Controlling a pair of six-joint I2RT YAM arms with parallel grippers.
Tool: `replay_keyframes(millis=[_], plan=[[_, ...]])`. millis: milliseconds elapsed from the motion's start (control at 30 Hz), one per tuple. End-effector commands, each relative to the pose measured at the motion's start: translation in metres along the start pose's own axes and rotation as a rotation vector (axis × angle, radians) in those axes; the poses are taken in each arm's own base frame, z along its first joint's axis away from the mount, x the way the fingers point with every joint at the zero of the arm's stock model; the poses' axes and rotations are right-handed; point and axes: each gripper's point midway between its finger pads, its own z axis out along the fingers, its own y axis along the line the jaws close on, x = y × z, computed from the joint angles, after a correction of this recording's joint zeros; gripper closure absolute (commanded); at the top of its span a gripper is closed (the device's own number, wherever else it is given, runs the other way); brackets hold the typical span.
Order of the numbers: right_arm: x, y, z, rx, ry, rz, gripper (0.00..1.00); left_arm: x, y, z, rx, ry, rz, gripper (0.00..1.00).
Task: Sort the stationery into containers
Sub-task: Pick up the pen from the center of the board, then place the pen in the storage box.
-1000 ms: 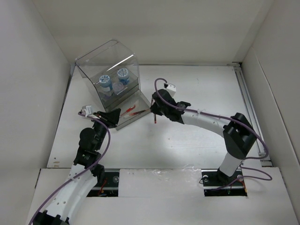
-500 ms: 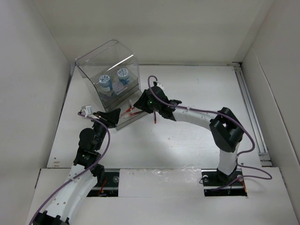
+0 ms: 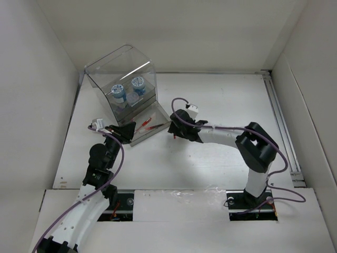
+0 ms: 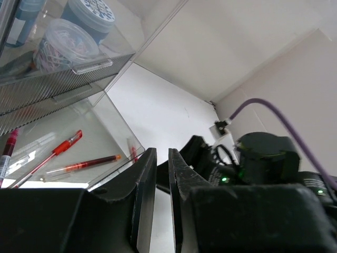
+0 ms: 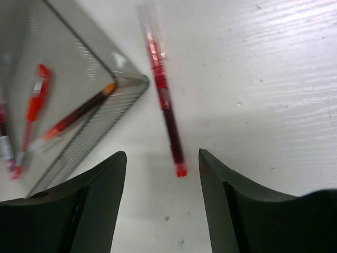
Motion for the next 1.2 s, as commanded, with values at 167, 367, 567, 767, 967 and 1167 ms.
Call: replay_keyframes(millis=[167, 367, 567, 767, 967, 1167], plan=[[0.013, -0.014, 0.021, 0.145, -0.025, -0.096, 0.59, -0.009, -0.016, 0.001, 0.063, -0.031, -0.006, 0.88], [0.007, -0.037, 0.024, 0.257, -0.070, -0.153, 0.81, -0.009, -0.016, 0.001, 0.063, -0.031, -0.006, 0.88], [0.009, -0.055, 0.014, 0.288, -0.080, -0.137, 1.00, -0.008, -0.014, 0.001, 0.057, -0.024, -0.006, 0.88], [-0.027, -0.017, -0.032, 0.103, -0.143, -0.041, 1.00, -0.009, -0.016, 0.000, 0.063, -0.031, -0.006, 0.88], [-0.041, 0.079, -0.079, -0.271, -0.100, 0.004, 1.00, -0.015, -0.019, -0.003, 0.072, -0.054, -0.007, 0.88], [-0.025, 0.139, -0.060, -0.406, -0.009, 0.041, 1.00, -0.014, -0.013, -0.005, 0.052, -0.059, -0.007, 0.86]])
